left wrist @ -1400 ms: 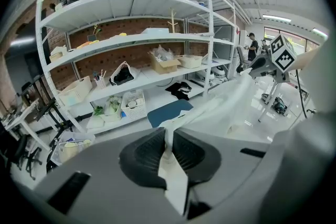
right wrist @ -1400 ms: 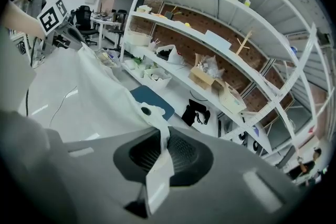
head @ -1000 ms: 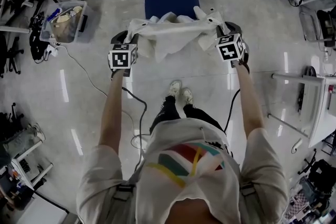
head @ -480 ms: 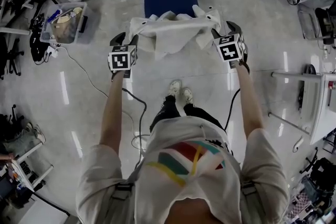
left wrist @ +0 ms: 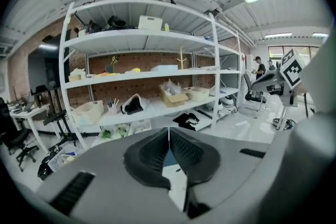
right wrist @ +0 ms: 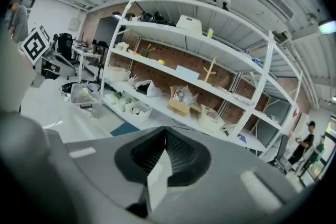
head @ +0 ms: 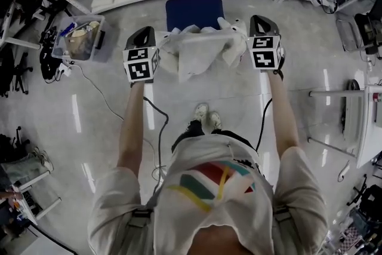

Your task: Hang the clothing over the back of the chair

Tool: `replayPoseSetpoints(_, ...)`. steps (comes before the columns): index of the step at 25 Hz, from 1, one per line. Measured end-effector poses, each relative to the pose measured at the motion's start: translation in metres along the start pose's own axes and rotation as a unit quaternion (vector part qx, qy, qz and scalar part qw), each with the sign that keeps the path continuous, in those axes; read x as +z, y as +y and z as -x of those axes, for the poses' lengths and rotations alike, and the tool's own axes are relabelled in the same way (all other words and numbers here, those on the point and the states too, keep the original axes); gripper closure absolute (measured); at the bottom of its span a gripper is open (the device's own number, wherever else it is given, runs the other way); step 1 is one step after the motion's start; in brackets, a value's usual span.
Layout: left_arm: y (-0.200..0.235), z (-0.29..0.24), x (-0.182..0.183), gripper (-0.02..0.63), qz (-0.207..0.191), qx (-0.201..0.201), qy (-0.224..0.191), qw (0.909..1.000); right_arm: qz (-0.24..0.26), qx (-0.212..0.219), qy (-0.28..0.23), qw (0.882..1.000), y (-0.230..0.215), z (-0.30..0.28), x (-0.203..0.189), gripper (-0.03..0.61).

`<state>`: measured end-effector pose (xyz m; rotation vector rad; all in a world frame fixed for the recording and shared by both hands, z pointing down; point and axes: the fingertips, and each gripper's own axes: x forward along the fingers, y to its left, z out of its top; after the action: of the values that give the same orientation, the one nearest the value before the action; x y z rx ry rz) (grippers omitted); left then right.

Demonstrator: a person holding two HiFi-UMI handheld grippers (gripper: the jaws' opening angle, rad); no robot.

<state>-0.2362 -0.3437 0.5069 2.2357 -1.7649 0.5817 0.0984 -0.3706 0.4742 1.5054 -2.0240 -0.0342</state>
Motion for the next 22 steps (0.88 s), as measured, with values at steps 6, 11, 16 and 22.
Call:
replayPoseSetpoints(6,-0.030,0.042,0.098,0.600,-0.007,0.011,-0.108,0.9940,-0.015,-0.026,-0.104,0.994,-0.018,0.050,0.082,0.572)
replayPoseSetpoints(11,-0.047,0.096,0.148,0.600,0.006,0.039,-0.166,0.9854,-0.029,-0.057,-0.185,0.981,-0.026,0.114,0.129,0.573)
replayPoseSetpoints(16,-0.063,0.148,0.171,0.599,0.013,0.066,-0.211,0.9751,-0.055,-0.072,-0.241,0.966,-0.025,0.170,0.144,0.572)
replayPoseSetpoints(22,-0.086,0.176,0.165,0.600,0.009,0.074,-0.232,0.9698,-0.066,-0.061,-0.254,0.963,-0.009,0.203,0.131,0.572)
